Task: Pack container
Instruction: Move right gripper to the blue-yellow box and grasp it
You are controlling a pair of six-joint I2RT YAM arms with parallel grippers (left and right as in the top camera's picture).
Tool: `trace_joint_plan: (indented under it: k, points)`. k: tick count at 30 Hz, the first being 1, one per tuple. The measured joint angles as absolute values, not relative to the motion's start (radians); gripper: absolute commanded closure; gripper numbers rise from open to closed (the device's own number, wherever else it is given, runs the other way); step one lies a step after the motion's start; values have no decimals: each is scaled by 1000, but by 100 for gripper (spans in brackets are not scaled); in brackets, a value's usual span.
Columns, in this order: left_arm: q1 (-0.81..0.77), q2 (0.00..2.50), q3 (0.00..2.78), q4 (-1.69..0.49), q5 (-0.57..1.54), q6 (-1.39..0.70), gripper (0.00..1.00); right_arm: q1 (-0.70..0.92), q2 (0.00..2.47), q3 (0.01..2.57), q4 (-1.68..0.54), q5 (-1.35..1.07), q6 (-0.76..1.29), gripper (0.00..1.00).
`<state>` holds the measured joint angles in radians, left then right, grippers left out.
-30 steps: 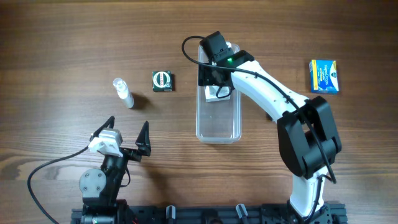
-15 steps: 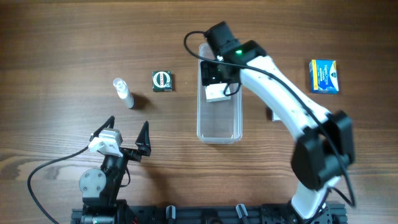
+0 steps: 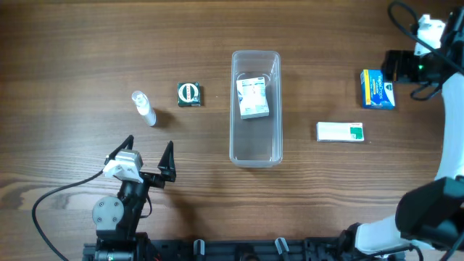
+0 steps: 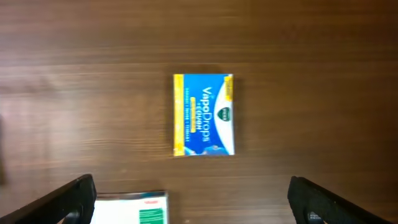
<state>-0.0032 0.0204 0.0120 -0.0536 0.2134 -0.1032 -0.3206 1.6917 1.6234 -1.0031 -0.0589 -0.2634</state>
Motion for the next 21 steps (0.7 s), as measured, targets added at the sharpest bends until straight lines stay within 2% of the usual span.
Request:
trace_joint_plan:
  k: [10,21]
  points:
    - [-3,20,12,-54,214,-103,0,-333,2030,1618,-918,-17,-370,0]
    - [-3,20,12,-54,214,-103,0,-333,2152,1616,-834,-7,-373,0]
